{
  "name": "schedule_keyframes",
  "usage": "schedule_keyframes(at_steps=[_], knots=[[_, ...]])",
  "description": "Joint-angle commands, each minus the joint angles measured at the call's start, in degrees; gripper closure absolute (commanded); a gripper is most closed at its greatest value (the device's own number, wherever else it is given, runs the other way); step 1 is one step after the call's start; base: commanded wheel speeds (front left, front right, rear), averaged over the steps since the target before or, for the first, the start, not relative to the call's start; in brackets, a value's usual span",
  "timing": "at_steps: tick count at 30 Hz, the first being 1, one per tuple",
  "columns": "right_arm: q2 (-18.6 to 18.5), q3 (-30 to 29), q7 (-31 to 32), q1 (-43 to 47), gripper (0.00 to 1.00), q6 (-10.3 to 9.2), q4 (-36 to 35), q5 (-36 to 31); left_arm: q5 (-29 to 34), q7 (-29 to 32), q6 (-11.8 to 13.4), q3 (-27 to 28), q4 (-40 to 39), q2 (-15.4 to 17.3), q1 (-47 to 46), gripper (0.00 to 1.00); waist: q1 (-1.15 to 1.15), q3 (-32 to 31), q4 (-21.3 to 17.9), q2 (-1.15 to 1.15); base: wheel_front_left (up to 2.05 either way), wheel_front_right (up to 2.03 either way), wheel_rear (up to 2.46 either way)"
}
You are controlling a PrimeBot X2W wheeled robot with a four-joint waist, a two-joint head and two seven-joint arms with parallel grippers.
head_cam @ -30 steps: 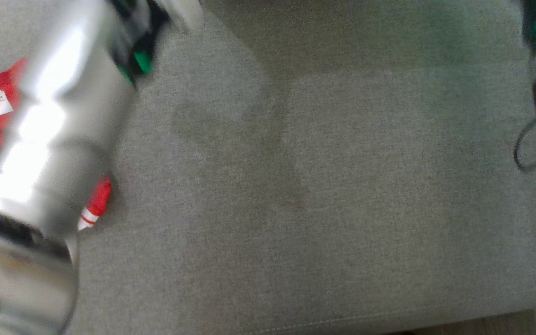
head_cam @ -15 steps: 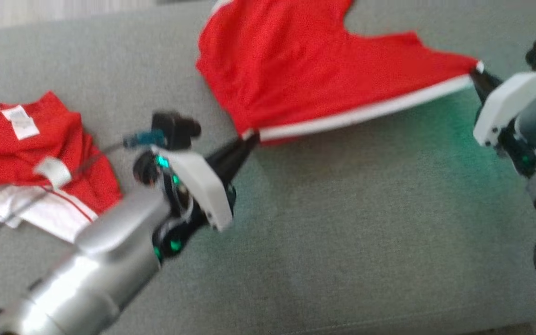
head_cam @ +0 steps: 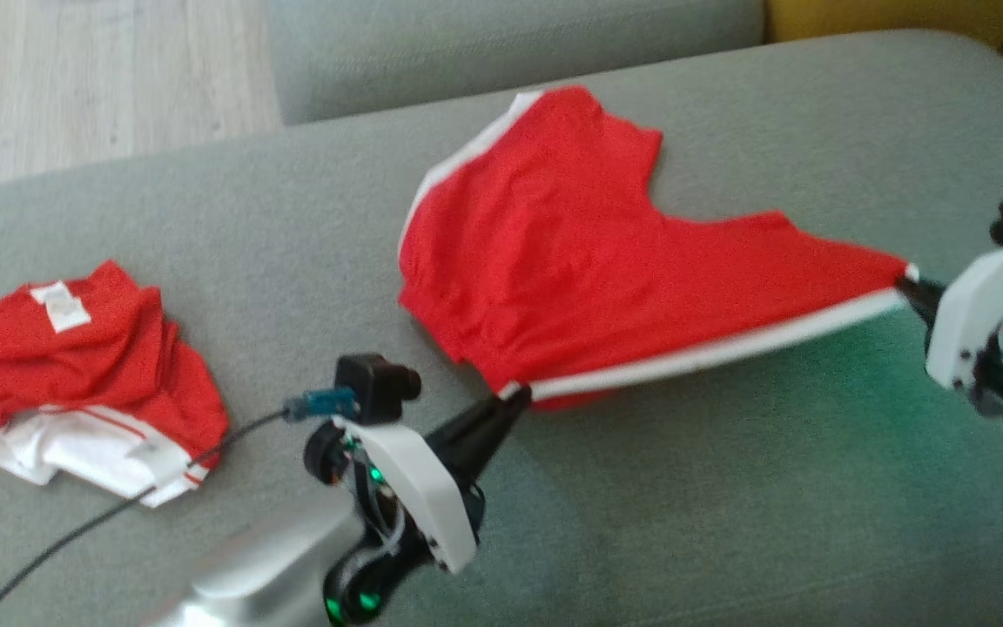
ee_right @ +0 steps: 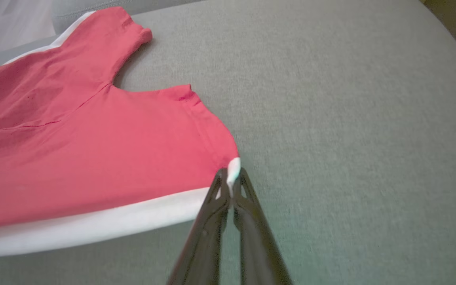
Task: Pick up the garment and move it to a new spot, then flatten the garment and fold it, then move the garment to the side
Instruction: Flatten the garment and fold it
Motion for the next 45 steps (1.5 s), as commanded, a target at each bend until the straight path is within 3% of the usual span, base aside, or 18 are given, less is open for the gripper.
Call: schedule_keyframes(at_steps=[1, 11, 21, 32, 39, 45], knots=[[-2.52, 0.16, 0.41, 0.67, 1.00, -0.05, -2.00, 0.68, -0.33, -0.88, 0.51, 1.55, -2.06, 1.42, -1.49, 1.00, 0.01, -1.14, -0.82, 0.00, 0.00, 0.00, 0.00], [-7.35, -3.56, 3.98, 6.37, 1.00, -0.05, -10.41, 4.01, -0.87, -1.12, 3.20, 1.08, -8.43, 1.86, 1.43, 1.00, 0.01, -2.29, -0.50, 0.00, 0.00, 0.00, 0.00], [-3.28, -11.26, -2.48, 0.38, 1.00, -0.05, -13.52, -2.95, 1.09, -3.80, 4.78, 4.39, -7.95, 1.64, -3.13, 1.00, 0.01, 3.26, 4.28, 0.00, 0.00, 0.00, 0.00], [3.53, -15.31, -7.15, -13.09, 1.00, -0.05, -2.78, -11.94, 2.41, -6.36, 4.18, 6.34, -2.51, -2.91, -8.80, 1.00, 0.01, 10.84, 11.97, 0.00, 0.00, 0.00, 0.00], [4.76, -16.65, -9.69, -23.07, 1.00, -0.05, 5.10, -17.79, 5.39, -7.65, 5.17, 6.69, 3.48, -8.18, -15.73, 1.00, 0.01, 18.17, 16.52, 0.00, 0.00, 0.00, 0.00], [4.64, -16.81, -11.30, -29.18, 1.00, -0.05, 11.64, -22.74, 6.65, -7.75, 3.35, 5.67, 7.97, -12.30, -19.91, 1.00, 0.01, 22.14, 19.77, 0.00, 0.00, 0.00, 0.00]])
